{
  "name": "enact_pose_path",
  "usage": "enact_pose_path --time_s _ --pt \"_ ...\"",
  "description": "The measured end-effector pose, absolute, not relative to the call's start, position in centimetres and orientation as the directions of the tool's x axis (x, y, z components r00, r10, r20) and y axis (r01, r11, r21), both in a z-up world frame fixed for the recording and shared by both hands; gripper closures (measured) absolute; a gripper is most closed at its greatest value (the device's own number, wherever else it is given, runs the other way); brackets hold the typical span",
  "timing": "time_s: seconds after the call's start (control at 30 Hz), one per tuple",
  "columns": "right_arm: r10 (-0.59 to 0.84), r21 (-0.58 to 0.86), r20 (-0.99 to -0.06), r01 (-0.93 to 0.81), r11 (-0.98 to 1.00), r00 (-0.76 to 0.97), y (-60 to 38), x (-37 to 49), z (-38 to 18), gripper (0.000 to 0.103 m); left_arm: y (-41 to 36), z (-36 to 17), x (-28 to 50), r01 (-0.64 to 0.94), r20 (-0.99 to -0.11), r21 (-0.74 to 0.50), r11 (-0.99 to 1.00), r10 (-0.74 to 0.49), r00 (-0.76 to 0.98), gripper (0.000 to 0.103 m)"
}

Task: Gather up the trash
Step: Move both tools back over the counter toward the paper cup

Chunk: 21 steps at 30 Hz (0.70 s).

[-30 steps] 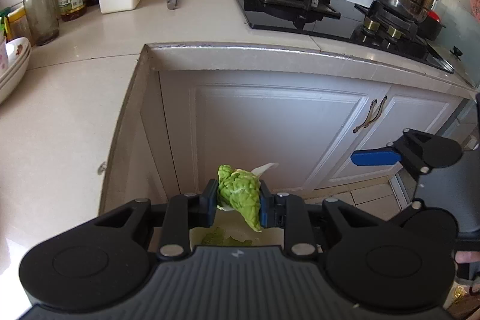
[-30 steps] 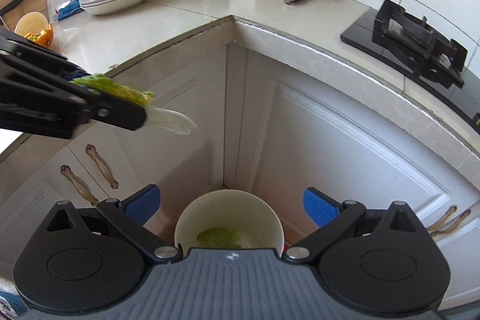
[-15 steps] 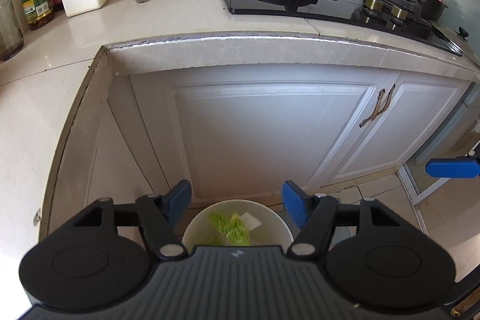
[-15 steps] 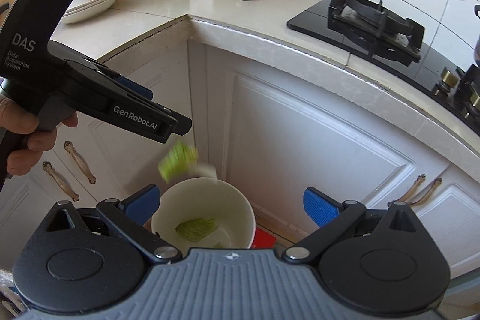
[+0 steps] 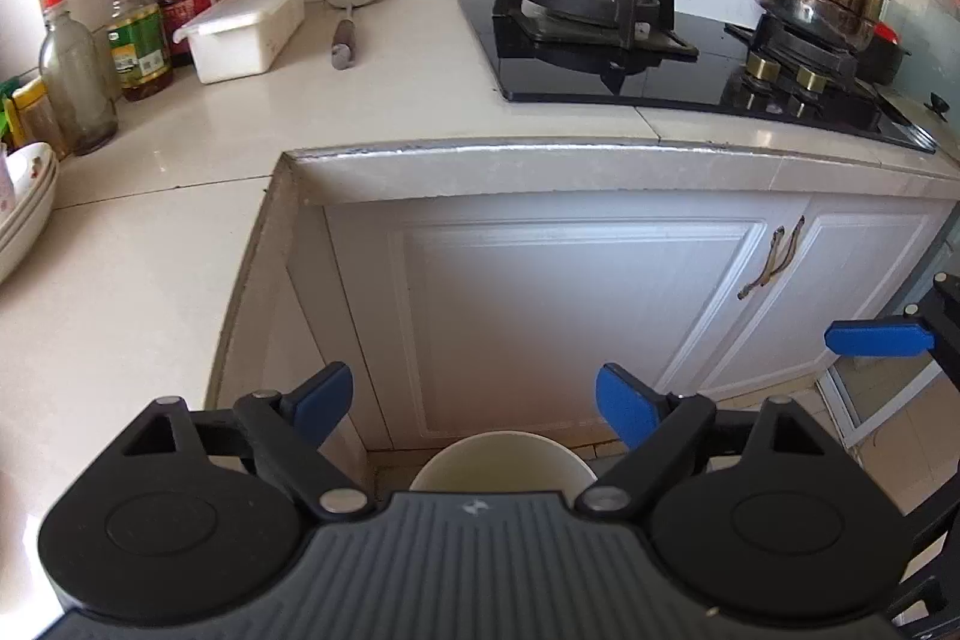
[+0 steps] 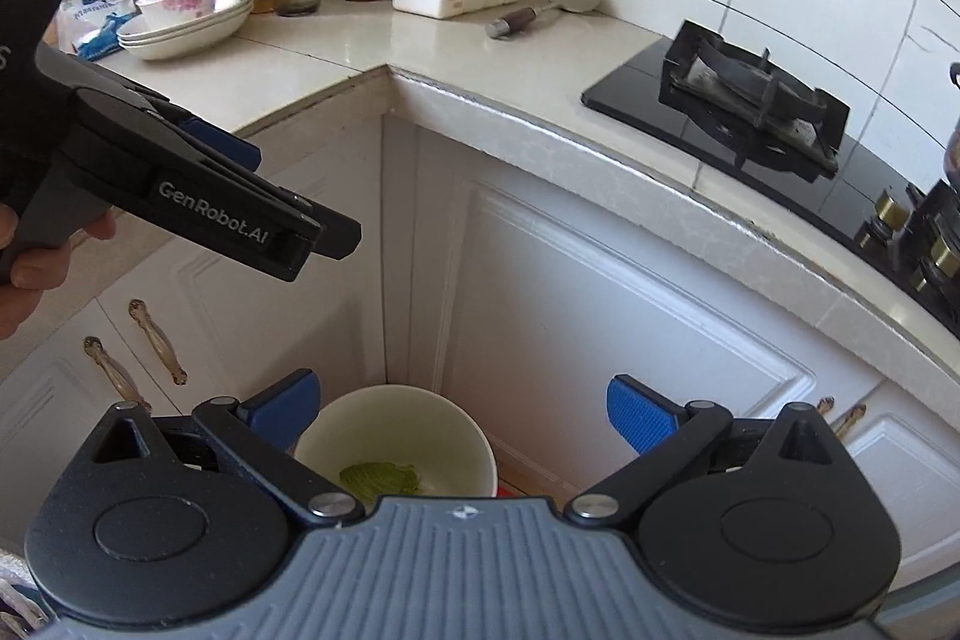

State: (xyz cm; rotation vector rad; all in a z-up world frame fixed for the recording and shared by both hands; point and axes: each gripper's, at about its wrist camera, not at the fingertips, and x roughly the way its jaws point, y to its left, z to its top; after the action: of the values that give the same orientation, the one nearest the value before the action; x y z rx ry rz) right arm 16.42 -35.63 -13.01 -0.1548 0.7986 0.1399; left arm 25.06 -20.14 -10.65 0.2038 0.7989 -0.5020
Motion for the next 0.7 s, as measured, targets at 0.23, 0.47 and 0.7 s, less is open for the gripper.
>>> enact_pose_path --time_s 0.23,0.47,0.7 --pt "0.086 -0.090 -0.699 -0.207 0.974 0.710 -34.2 16.3 -11.7 0.000 -17.5 -8.4 23.1 0.444 -0.693 0.018 0.896 -0.309 0.651 0.009" --pt "0.129 -0.085 -0.680 -0.253 0.964 0.722 -32.2 16.0 -10.5 0.000 -14.1 -6.5 21.0 0.367 -0.662 0.025 0.930 -0.260 0.704 0.009" --pt "0.223 -0.074 -0.661 -0.358 0.931 0.717 -28.6 16.1 -9.1 0.000 -9.0 -5.5 18.8 0.255 -0.642 0.050 0.966 -0.164 0.749 0.009"
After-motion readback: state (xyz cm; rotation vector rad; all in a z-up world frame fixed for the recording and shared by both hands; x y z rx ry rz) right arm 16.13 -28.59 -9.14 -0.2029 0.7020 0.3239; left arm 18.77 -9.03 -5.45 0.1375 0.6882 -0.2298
